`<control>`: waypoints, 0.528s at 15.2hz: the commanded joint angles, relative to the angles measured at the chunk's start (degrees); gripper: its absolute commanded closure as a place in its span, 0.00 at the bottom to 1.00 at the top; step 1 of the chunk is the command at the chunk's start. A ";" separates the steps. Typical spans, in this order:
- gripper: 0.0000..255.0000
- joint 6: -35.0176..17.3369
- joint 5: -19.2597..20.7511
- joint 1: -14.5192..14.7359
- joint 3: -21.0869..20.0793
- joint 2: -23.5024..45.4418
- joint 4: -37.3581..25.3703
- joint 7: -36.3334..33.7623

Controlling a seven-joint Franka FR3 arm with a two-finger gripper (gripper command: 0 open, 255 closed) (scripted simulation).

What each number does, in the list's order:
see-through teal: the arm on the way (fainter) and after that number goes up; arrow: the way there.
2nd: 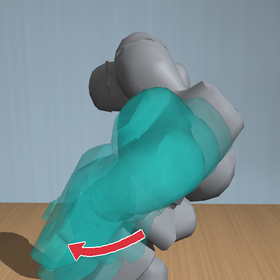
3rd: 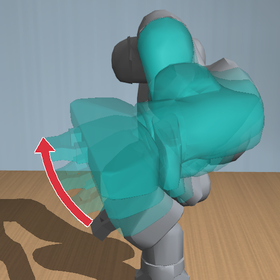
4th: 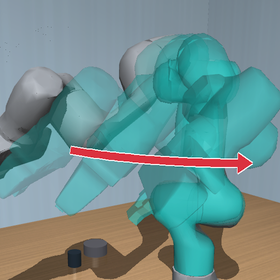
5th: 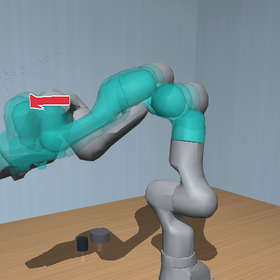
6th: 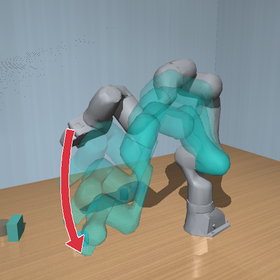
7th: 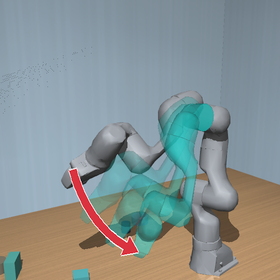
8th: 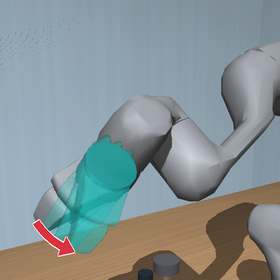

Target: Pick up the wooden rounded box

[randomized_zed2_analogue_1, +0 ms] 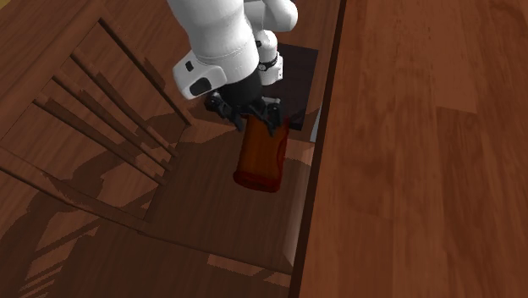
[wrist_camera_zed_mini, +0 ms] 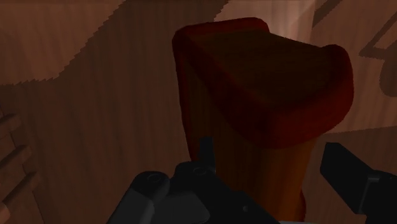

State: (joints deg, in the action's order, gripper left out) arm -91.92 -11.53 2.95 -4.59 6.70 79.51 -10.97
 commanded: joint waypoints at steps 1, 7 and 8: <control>1.00 1.65 0.02 -0.02 0.01 0.48 -2.32 -0.28; 1.00 7.37 0.19 0.00 -0.04 3.19 -10.86 -1.44; 1.00 8.40 0.22 0.01 -0.06 3.76 -12.49 -1.65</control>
State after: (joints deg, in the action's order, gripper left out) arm -84.69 -11.31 2.96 -4.64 9.85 69.05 -12.39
